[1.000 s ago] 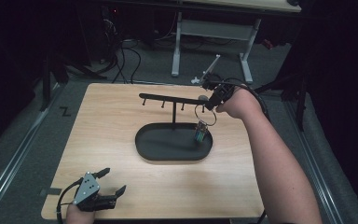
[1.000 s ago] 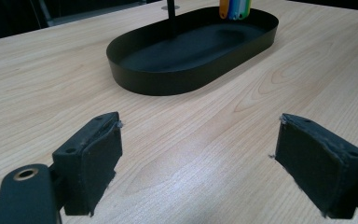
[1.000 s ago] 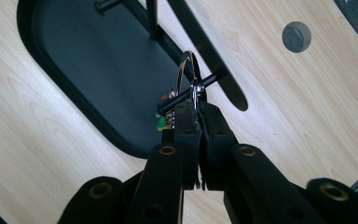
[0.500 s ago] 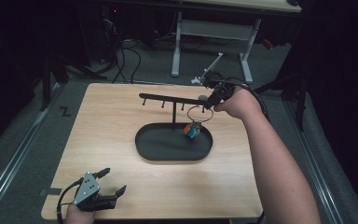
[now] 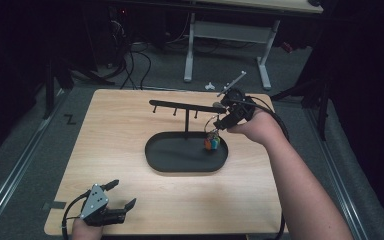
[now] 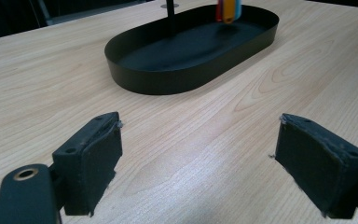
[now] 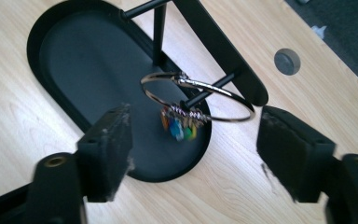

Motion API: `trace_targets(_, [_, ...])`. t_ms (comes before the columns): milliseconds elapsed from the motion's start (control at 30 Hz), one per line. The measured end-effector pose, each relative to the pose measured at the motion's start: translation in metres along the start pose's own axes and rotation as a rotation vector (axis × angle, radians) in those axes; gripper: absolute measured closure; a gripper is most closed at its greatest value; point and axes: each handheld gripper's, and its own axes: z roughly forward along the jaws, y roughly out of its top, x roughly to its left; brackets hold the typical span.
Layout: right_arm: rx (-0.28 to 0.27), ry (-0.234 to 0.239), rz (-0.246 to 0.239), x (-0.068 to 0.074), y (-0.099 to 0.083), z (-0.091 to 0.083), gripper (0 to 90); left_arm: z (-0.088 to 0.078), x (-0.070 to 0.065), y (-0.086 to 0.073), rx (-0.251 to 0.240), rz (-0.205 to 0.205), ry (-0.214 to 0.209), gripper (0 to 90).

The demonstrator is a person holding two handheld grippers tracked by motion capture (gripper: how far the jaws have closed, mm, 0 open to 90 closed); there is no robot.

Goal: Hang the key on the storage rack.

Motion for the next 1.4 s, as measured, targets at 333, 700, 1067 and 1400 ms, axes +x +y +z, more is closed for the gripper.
trace_targets(333, [-0.062, -0.074, 0.045, 0.018, -0.041, 0.014, 15.2, 0.001, 0.000, -0.001, 0.000, -0.002, 0.000, 15.0])
trace_targets(700, [-0.185, -0.068, 0.083, 0.036, -0.091, 0.041, 8.9, 0.002, -0.001, -0.001, 0.007, 0.003, 0.000, 15.0])
trace_targets(1067, [-0.264, -0.053, 0.140, 0.059, -0.151, 0.082, 8.5, 0.003, -0.001, -0.001, 0.013, 0.005, -0.004, 15.0])
trace_targets(1400, [-0.300, -0.077, 0.163, 0.084, -0.200, 0.102, 8.5, 0.004, -0.002, -0.002, 0.018, 0.008, 0.002, 15.0])
